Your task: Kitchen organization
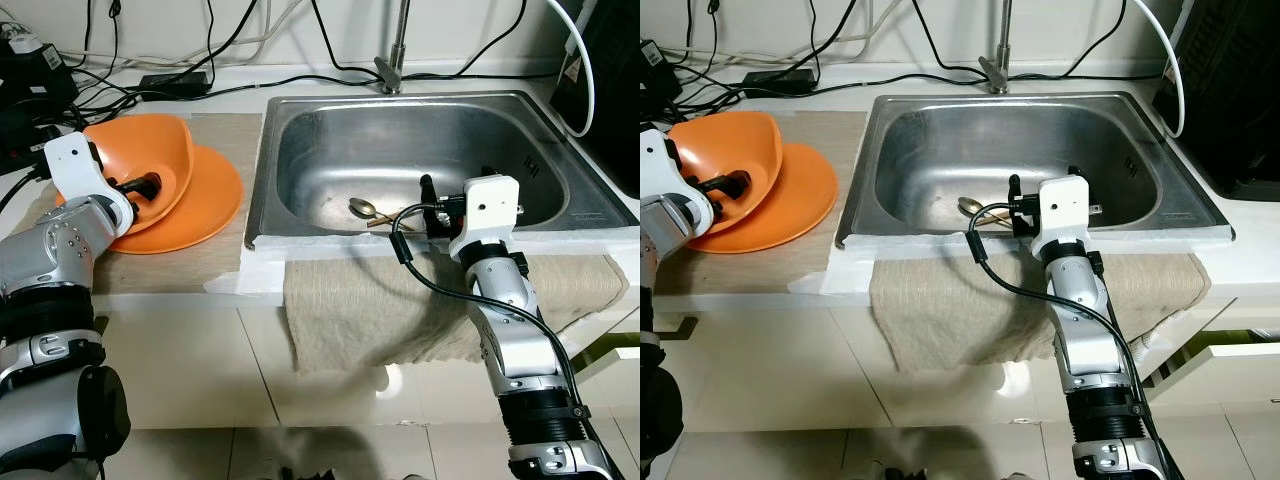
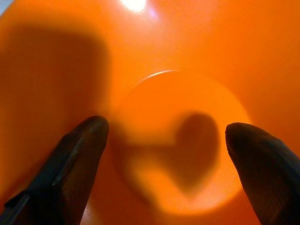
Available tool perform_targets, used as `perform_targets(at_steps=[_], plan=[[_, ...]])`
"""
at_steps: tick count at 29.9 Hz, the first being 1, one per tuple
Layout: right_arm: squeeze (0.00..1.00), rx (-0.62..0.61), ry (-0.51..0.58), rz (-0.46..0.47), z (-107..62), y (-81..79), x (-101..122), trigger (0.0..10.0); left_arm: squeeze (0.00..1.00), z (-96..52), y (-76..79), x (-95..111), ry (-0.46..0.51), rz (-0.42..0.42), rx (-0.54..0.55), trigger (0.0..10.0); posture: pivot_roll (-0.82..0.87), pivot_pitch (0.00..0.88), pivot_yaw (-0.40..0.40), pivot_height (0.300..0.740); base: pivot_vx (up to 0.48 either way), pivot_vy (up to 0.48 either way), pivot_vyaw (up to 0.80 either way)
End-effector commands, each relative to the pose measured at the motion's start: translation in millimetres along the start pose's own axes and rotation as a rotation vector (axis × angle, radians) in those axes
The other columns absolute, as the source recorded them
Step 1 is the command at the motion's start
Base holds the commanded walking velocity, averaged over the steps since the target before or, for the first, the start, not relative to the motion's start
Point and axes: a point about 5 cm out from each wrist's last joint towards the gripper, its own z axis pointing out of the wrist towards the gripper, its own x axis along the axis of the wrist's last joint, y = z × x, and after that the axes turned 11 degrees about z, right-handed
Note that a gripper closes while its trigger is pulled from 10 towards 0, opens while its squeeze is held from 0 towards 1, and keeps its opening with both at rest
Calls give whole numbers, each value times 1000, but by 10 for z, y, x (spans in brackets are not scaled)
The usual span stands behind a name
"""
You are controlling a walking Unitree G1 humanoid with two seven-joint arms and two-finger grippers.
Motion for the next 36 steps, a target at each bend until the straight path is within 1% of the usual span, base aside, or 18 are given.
perform_targets(at_steps=[1,4,6,8,12,14,15,16,20,22,24,25,26,28,32,33,35,36], plan=[[0,9,-4,4,1,-4,-5,10000,0,-5,30,60,0,19,-14,10000,1,0,35,740,0,0,0],[0,7,-6,5,3,-6,-6,10000,0,-6,43,73,11,37,-20,10000,1,0,37,740,0,0,0],[0,7,-6,5,-1,-7,-8,10000,0,-29,102,176,86,107,-32,10000,1,0,37,740,0,0,0],[0,6,-8,4,-4,-10,-12,10000,0,-71,193,336,201,206,-49,10000,1,0,38,740,0,0,0],[0,5,-10,5,-9,-15,-19,10000,0,-148,363,507,334,253,-124,10000,-1,0,41,740,0,0,0],[0,4,-10,5,-9,-16,-19,10000,0,-161,399,519,352,270,-137,10000,-2,0,43,740,0,0,0],[0,1,-8,5,-9,-12,-16,10000,0,-185,484,526,382,281,-179,10000,-2,0,43,740,0,0,0],[0,0,-7,5,-9,-9,-15,10000,0,-191,508,525,387,278,-192,10000,-2,0,43,740,0,0,0],[0,-4,-6,4,-13,3,-13,10000,0,-196,547,533,398,279,-199,10000,-9,0,47,740,0,0,0],[0,-5,-6,4,-16,6,-13,10000,0,-194,533,548,400,276,-187,10000,-9,0,48,740,0,0,0],[0,-7,-7,3,-20,9,-15,10000,0,-184,460,573,400,304,-135,10000,-9,0,48,740,0,0,0],[0,-8,-8,3,-23,12,-18,10000,0,-175,387,589,394,322,-98,10000,-9,0,48,740,0,0,0],[0,-8,-8,3,-23,12,-18,10000,0,-175,387,589,394,322,-98,10000,-9,0,48,740,0,0,0],[0,-9,-10,2,-25,17,-24,10000,0,-175,284,628,392,355,-43,10000,-8,0,47,740,0,0,0],[0,-7,-12,2,-25,14,-26,10000,0,-172,217,643,380,357,-21,10000,-6,0,45,740,0,0,0],[0,-4,-13,2,-24,9,-28,10000,0,-153,142,622,348,351,4,10000,-3,0,43,740,0,0,0],[0,-3,-13,2,-22,7,-28,10000,0,-136,99,595,320,343,19,10000,-2,0,42,740,0,0,0],[0,-3,-13,2,-19,6,-27,10000,0,-110,29,543,278,330,40,10000,-2,0,42,740,0,0,0]])
